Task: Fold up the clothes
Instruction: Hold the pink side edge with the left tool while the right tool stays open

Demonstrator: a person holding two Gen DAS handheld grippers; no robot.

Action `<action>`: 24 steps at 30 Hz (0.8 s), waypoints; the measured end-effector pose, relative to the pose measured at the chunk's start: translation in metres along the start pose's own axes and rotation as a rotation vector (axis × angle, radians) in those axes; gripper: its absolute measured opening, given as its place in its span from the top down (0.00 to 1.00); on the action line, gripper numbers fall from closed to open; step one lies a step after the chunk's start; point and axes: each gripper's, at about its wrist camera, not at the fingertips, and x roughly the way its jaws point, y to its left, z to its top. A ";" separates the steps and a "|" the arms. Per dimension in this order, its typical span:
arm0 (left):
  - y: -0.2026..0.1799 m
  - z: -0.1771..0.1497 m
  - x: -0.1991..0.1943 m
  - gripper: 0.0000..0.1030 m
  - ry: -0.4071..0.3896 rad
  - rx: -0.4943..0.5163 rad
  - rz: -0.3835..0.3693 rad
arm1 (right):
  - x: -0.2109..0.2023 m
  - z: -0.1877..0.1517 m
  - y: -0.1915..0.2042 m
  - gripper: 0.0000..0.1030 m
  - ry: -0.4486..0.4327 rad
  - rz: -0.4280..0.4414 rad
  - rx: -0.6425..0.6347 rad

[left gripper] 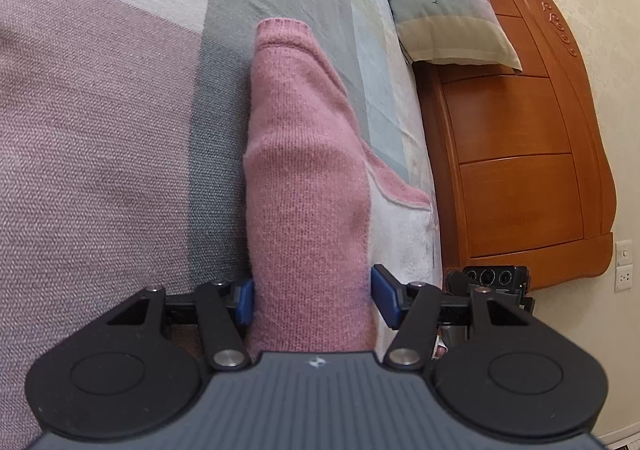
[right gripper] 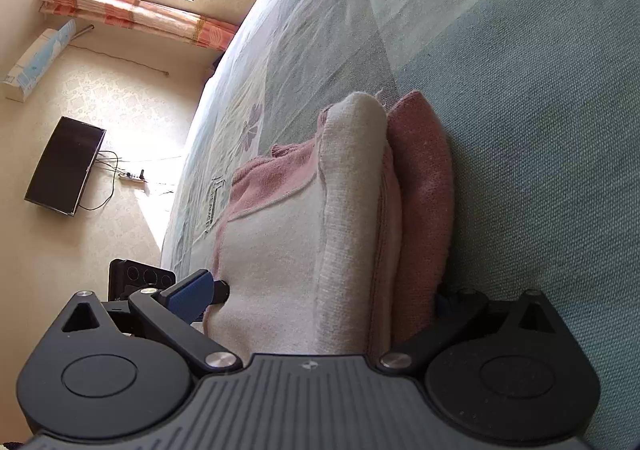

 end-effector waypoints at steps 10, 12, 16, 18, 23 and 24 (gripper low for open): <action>-0.020 -0.001 0.015 0.09 0.033 0.026 0.018 | -0.001 0.002 -0.001 0.00 0.007 0.018 0.039; -0.017 -0.007 0.010 0.09 0.043 0.035 0.010 | -0.004 -0.002 -0.001 0.00 0.013 0.026 0.033; -0.003 -0.003 0.006 0.09 0.020 -0.052 -0.038 | -0.012 -0.008 -0.008 0.00 0.009 0.097 0.047; -0.008 -0.001 0.011 0.06 0.021 -0.064 -0.016 | -0.011 -0.005 -0.011 0.00 -0.003 0.117 0.076; -0.011 -0.011 0.002 0.04 0.014 -0.096 -0.053 | -0.010 -0.003 -0.007 0.00 -0.009 0.107 0.095; -0.009 -0.013 -0.002 0.04 0.010 -0.110 -0.077 | -0.013 -0.005 -0.007 0.00 -0.015 0.119 0.103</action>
